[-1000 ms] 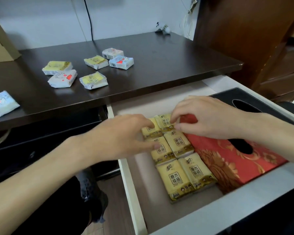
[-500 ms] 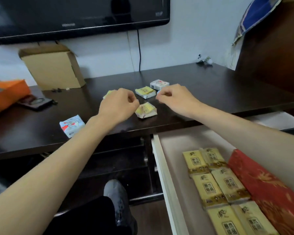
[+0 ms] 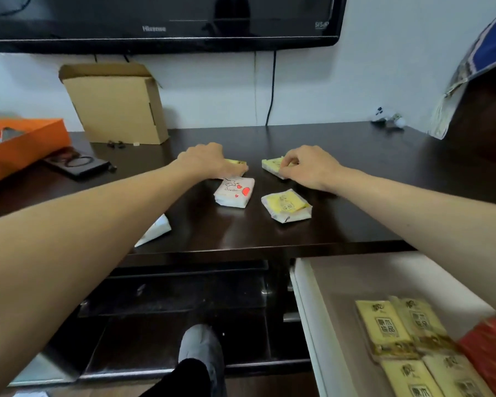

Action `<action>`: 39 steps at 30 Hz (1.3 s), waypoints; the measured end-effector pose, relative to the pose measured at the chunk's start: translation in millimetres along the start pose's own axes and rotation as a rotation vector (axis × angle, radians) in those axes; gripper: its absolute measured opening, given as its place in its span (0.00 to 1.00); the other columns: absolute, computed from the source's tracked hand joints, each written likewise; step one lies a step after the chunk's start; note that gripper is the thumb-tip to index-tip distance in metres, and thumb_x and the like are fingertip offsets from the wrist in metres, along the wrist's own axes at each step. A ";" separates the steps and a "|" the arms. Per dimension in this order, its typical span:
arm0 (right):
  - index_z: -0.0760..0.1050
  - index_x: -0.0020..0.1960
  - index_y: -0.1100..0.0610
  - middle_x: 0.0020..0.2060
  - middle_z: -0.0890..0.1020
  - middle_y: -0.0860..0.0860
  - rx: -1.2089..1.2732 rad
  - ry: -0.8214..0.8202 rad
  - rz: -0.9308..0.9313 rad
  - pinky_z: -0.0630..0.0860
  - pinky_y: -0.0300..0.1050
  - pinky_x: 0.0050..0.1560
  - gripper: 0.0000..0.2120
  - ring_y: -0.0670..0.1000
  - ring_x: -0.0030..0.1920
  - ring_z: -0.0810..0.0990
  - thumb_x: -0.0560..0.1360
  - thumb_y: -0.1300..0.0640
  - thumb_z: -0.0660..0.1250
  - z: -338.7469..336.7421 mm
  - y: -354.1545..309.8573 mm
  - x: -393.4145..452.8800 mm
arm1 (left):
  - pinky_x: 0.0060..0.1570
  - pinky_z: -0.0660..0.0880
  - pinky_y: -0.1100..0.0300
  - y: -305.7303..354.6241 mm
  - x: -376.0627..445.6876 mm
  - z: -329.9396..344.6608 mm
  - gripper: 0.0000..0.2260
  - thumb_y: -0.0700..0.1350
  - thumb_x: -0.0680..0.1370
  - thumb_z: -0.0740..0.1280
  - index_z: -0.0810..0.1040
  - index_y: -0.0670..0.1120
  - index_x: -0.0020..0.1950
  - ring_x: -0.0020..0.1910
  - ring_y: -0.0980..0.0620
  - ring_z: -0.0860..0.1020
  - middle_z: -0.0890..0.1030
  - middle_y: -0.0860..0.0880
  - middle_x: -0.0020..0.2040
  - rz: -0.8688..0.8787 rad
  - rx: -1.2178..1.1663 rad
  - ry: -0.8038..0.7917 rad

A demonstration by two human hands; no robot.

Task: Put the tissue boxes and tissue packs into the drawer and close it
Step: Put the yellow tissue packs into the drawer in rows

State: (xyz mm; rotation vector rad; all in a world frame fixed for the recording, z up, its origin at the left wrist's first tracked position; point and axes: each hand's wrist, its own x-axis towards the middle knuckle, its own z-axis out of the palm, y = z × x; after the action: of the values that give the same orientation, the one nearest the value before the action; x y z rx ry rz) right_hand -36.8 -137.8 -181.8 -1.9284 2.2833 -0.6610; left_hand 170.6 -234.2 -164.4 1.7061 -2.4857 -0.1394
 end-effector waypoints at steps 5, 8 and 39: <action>0.80 0.52 0.46 0.61 0.81 0.50 -0.116 -0.054 -0.089 0.69 0.47 0.49 0.07 0.51 0.54 0.76 0.76 0.45 0.72 1.9 -6.5 13.3 | 0.53 0.75 0.48 -3.2 12.3 4.3 0.34 0.72 0.64 0.68 0.73 0.49 0.60 0.56 0.44 0.76 0.79 0.47 0.60 0.023 -0.058 -0.020; 0.77 0.51 0.46 0.61 0.82 0.51 -0.158 -0.066 -0.077 0.72 0.49 0.51 0.08 0.54 0.57 0.78 0.75 0.46 0.74 1.9 -9.2 15.6 | 0.44 0.71 0.54 -7.8 17.7 8.3 0.24 0.58 0.69 0.75 0.73 0.48 0.57 0.52 0.49 0.74 0.78 0.47 0.60 0.041 -0.244 -0.018; 0.76 0.67 0.43 0.62 0.70 0.38 -0.224 0.027 0.033 0.79 0.49 0.47 0.18 0.45 0.53 0.79 0.80 0.42 0.59 -60.2 106.1 -310.7 | 0.55 0.73 0.49 159.4 -239.6 63.0 0.27 0.61 0.68 0.73 0.69 0.55 0.62 0.55 0.52 0.73 0.75 0.56 0.57 0.681 -0.131 -0.196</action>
State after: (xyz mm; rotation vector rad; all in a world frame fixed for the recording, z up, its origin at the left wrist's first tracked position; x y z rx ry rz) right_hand -91.0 187.6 -232.7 -1.9780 2.4948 -0.4469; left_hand 99.2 47.0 -215.3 0.7580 -2.9596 -0.3991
